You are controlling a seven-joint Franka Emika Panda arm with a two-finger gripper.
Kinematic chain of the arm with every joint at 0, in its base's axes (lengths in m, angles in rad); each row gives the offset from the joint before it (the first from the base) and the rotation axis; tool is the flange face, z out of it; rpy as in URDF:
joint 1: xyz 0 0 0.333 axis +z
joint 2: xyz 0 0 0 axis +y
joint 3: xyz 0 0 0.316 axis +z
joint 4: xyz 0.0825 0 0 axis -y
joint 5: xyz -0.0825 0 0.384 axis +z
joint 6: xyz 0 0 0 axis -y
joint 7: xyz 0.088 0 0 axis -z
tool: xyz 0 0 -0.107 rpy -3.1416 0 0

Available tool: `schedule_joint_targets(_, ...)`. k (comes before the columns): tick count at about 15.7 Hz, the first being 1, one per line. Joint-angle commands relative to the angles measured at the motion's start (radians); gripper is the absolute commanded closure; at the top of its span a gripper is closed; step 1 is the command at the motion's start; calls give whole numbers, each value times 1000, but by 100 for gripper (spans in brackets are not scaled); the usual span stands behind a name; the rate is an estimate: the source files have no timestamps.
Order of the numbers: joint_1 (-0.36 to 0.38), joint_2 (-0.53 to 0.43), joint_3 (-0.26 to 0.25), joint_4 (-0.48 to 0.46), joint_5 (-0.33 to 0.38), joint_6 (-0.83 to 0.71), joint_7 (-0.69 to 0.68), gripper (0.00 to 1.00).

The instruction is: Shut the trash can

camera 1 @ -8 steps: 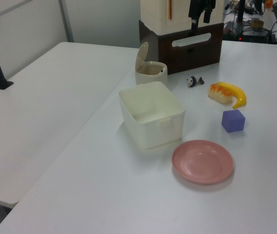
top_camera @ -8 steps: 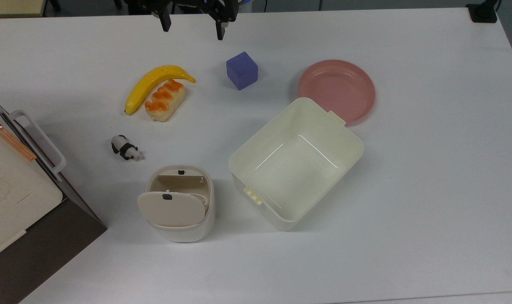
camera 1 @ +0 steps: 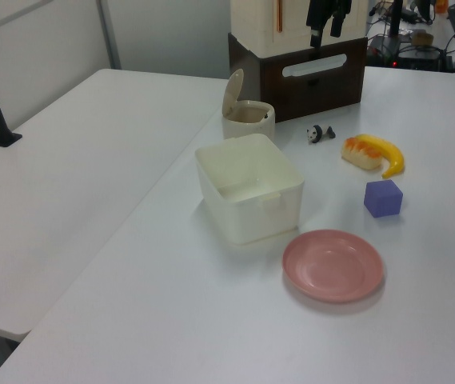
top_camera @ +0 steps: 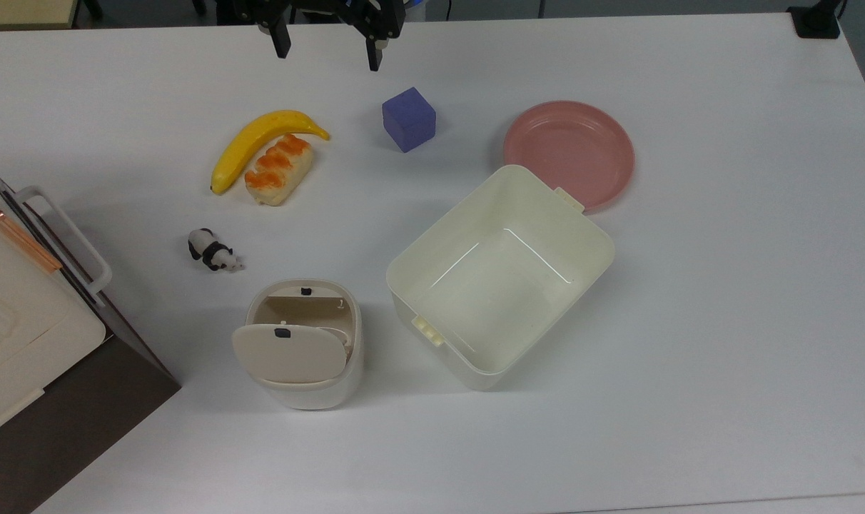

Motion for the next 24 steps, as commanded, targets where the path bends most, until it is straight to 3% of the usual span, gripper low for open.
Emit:
schedule_joint_targets(1,1,-21,-13,-30,10,20,-79,0)
schedule_joint_targets(24,1,-21,-13,-29,10,21,-145,0)
